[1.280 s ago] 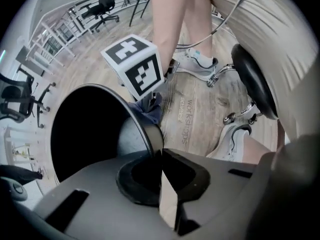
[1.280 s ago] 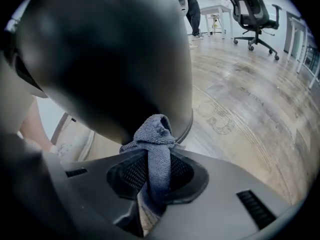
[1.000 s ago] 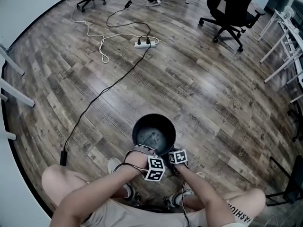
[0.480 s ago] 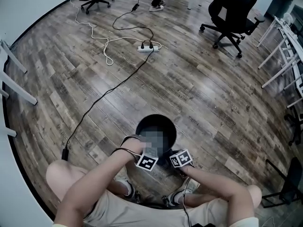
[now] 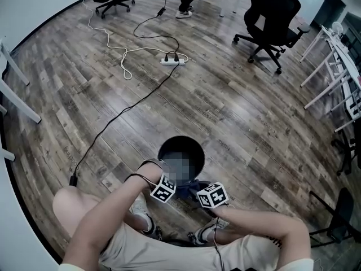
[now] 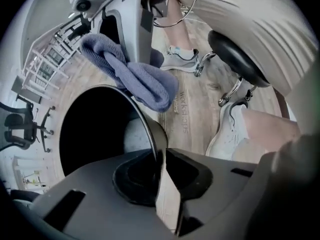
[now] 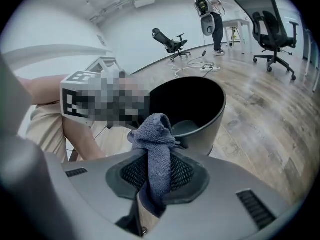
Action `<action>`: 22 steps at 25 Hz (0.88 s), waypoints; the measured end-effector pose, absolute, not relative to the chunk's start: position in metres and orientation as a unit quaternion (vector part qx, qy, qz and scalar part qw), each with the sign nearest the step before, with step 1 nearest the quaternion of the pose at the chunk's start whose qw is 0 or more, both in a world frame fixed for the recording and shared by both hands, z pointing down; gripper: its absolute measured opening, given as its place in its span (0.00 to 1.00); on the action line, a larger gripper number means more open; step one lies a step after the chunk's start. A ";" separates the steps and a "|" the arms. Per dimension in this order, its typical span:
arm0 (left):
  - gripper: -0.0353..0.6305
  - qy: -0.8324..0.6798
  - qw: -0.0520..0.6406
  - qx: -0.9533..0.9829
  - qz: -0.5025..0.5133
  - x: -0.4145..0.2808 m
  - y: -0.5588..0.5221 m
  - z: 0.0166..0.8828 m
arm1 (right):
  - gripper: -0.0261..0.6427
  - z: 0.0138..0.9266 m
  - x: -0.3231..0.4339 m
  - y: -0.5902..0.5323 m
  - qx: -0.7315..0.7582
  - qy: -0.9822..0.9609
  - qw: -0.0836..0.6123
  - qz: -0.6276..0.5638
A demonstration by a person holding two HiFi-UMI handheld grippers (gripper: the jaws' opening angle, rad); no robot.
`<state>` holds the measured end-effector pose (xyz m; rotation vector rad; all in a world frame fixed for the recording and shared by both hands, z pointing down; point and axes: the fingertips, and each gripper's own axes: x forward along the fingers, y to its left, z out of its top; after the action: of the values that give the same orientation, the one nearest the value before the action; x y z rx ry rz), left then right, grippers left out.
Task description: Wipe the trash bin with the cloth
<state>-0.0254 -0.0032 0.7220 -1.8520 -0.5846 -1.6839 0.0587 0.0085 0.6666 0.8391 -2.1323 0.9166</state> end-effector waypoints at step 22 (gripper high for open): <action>0.10 -0.121 0.173 -0.741 -0.638 0.033 0.021 0.724 | 0.16 0.878 0.121 -0.026 0.380 -0.743 0.442 0.329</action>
<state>0.0327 0.0211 0.7235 -2.1021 -0.3426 -1.8088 0.1211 -0.0258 0.8784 0.9434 -1.8430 0.8157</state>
